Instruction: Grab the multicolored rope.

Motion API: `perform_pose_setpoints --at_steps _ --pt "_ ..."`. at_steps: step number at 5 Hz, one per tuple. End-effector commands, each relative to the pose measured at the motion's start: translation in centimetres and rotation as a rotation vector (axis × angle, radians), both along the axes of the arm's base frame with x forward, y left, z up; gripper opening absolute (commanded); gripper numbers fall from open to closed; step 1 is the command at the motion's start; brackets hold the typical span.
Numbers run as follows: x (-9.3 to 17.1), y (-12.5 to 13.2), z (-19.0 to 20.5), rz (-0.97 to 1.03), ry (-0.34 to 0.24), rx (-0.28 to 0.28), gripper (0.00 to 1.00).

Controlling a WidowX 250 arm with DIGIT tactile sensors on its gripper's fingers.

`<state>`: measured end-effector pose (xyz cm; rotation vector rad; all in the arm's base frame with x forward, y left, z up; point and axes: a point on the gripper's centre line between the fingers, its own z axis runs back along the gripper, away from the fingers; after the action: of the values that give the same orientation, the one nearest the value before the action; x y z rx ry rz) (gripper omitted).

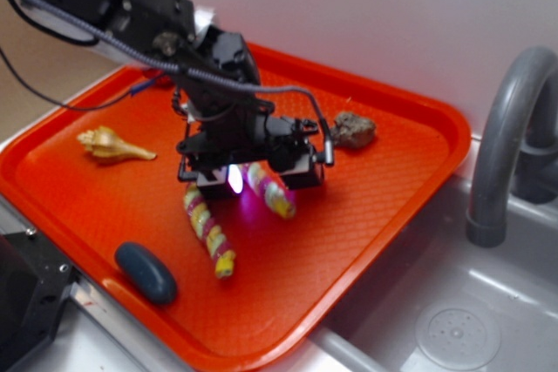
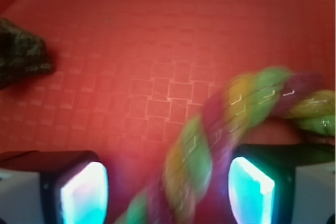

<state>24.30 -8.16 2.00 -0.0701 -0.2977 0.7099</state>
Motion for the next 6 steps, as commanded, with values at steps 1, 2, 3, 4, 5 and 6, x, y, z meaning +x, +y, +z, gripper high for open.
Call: perform_pose_setpoints --at_steps 1,2,3,4,5,6 --pt "0.0 1.0 -0.6 -0.081 -0.021 0.089 0.0" --pt "-0.4 1.7 -0.1 -0.125 0.006 0.134 0.0" --pt "0.3 2.1 3.4 -0.286 0.089 0.195 0.0" --pt "1.7 2.4 8.4 -0.441 0.121 0.218 0.0" --pt "2.2 3.2 13.5 -0.547 0.089 0.232 0.0" --pt "2.1 4.0 18.5 -0.58 0.065 0.227 0.0"
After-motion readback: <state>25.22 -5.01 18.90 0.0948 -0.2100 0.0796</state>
